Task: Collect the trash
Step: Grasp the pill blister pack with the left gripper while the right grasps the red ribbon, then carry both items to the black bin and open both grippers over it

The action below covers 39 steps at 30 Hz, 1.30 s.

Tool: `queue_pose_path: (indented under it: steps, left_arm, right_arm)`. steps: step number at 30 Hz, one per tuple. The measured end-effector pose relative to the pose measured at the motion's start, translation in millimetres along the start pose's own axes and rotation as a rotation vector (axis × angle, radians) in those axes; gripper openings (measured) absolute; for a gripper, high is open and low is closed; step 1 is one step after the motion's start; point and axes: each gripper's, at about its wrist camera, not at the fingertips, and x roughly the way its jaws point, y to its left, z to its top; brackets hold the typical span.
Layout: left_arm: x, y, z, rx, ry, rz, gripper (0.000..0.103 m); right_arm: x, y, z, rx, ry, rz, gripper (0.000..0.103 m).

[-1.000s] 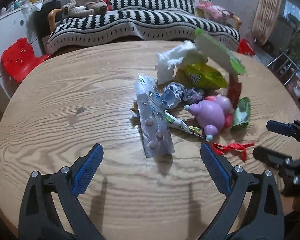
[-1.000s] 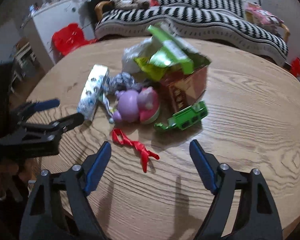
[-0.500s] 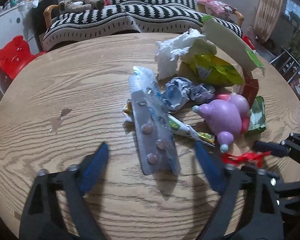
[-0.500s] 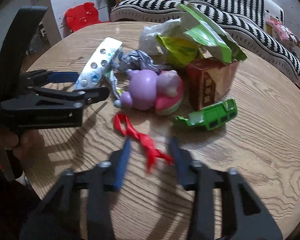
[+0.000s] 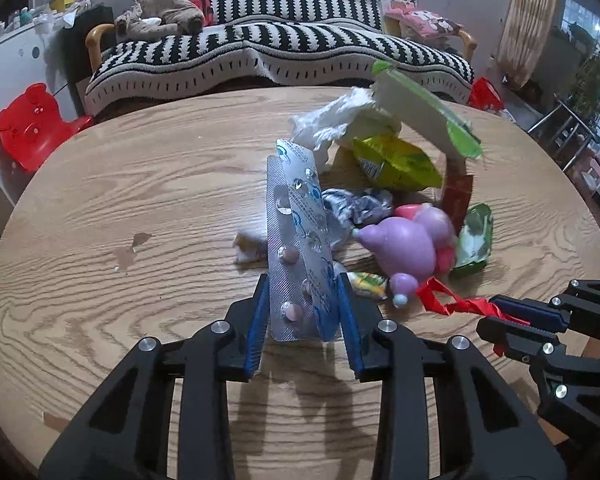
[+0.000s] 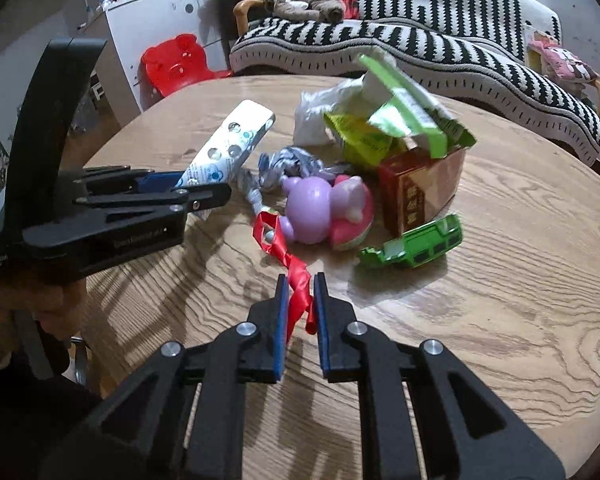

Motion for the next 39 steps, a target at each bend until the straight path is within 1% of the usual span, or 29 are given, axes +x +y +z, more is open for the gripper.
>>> queue_pose_path:
  steps: [4, 9, 11, 13, 15, 20, 22, 24, 26, 31, 32, 35, 37, 39]
  left_arm:
    - [-6, -5, 0, 0.008, -0.002, 0.014, 0.032]
    - [-19, -15, 4, 0.022, -0.023, 0.024, 0.032]
    - [-29, -22, 8, 0.026, -0.043, 0.000, 0.032]
    - [-34, -31, 12, 0.035, -0.056, -0.020, 0.032]
    - [-38, -49, 14, 0.061, -0.069, -0.041, 0.032]
    - [-41, -107, 15, 0.145, -0.084, -0.108, 0.032]
    - [-41, -138, 13, 0.192, -0.090, -0.145, 0.032]
    - [-40, -171, 8, 0.237, -0.084, -0.189, 0.032]
    - [-39, -204, 2, 0.282, -0.072, -0.253, 0.032]
    - [-38, -276, -18, 0.380, -0.054, -0.354, 0.032]
    - [-38, -295, -24, 0.401, -0.044, -0.386, 0.032]
    - [-37, -339, -40, 0.448, -0.019, -0.469, 0.032]
    - [-37, -369, -52, 0.486, -0.006, -0.525, 0.032]
    - [-35, -397, -64, 0.522, 0.011, -0.565, 0.032]
  right_arm:
    - [-9, -11, 3, 0.015, -0.013, -0.007, 0.013]
    - [-35, -22, -7, 0.058, -0.056, -0.030, 0.013]
    - [-48, -32, -12, 0.085, -0.076, -0.041, 0.013]
    - [-65, -52, -21, 0.126, -0.099, -0.063, 0.013]
    - [-78, -72, -31, 0.168, -0.115, -0.089, 0.013]
    - [-116, -128, -65, 0.281, -0.146, -0.182, 0.013]
    - [-135, -152, -83, 0.338, -0.157, -0.229, 0.013]
    - [-150, -171, -100, 0.384, -0.164, -0.277, 0.013]
    - [-166, -189, -120, 0.426, -0.168, -0.321, 0.013]
    - [-214, -237, -180, 0.574, -0.170, -0.423, 0.013]
    - [-222, -246, -192, 0.606, -0.169, -0.438, 0.013]
    - [-238, -267, -229, 0.688, -0.158, -0.481, 0.013]
    - [-248, -283, -260, 0.754, -0.131, -0.517, 0.013]
    - [-255, -294, -284, 0.808, -0.115, -0.536, 0.013]
